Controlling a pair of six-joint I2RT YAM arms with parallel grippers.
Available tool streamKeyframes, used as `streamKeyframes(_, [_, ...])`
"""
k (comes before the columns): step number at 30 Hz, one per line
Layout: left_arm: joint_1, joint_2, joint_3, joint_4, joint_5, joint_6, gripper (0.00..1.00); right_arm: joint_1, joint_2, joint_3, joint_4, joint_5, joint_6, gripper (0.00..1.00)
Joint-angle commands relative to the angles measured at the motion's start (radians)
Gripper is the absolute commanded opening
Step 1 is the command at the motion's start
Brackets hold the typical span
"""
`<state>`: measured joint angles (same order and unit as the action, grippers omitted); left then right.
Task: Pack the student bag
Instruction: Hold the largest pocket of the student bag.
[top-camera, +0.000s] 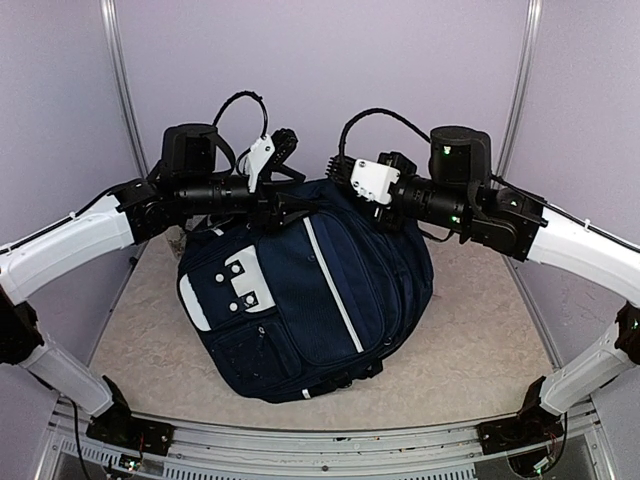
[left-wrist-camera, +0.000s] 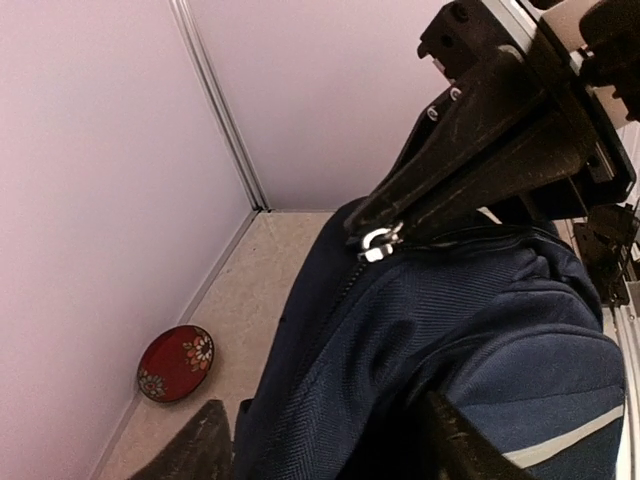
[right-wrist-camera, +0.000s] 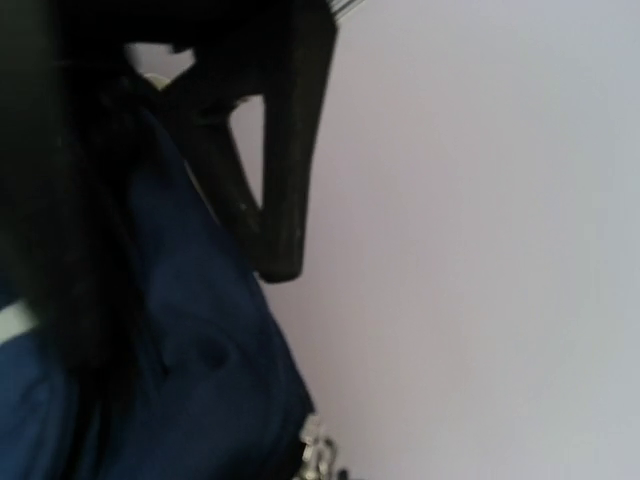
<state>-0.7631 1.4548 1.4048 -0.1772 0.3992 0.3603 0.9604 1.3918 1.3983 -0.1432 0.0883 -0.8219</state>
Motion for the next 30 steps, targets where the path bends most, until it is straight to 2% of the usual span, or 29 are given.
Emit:
streamKeyframes(1, [-0.004,0.031,0.055,-0.051,0.140,0.055,0.53,0.017,-0.050,-0.002,0.139,-0.037,0.002,0.00])
streamKeyframes(3, [-0.026,0.046,0.055,-0.055,0.103,0.076,0.41,0.018,-0.059,-0.019,0.158,-0.037,0.003,0.00])
streamKeyframes(4, [-0.031,0.055,0.058,-0.056,0.096,0.081,0.41,0.018,-0.062,-0.026,0.166,-0.038,0.003,0.00])
streamKeyframes(6, [-0.026,0.067,0.074,-0.052,0.096,0.083,0.53,0.018,-0.066,-0.031,0.170,-0.039,0.005,0.00])
streamKeyframes(7, [-0.018,0.072,0.081,-0.049,0.096,0.082,0.56,0.018,-0.068,-0.031,0.167,-0.040,0.005,0.00])
streamKeyframes(11, [0.073,0.086,0.138,-0.029,0.234,0.039,0.55,0.017,-0.076,-0.033,0.153,-0.039,0.001,0.00])
streamKeyframes(13, [0.095,0.107,0.170,-0.022,0.266,0.049,0.57,0.018,-0.081,-0.041,0.158,-0.044,0.006,0.00])
streamKeyframes(18, [0.023,0.226,0.305,-0.309,0.261,0.255,0.70,0.018,-0.087,-0.042,0.165,-0.049,0.030,0.00])
streamKeyframes(20, [-0.020,0.248,0.308,-0.348,0.201,0.295,0.71,0.018,-0.096,-0.050,0.169,-0.050,0.037,0.00])
streamKeyframes(21, [-0.030,0.251,0.300,-0.332,0.165,0.289,0.69,0.018,-0.100,-0.056,0.173,-0.051,0.040,0.00])
streamKeyframes(23, [-0.033,0.257,0.290,-0.284,0.138,0.257,0.54,0.018,-0.106,-0.068,0.180,-0.050,0.046,0.00])
streamKeyframes(26, [-0.026,0.256,0.299,-0.253,0.143,0.218,0.02,0.018,-0.115,-0.082,0.185,-0.032,0.045,0.00])
streamKeyframes(30, [-0.020,0.170,0.219,-0.156,0.074,0.155,0.00,0.017,-0.141,-0.119,0.200,0.059,0.038,0.00])
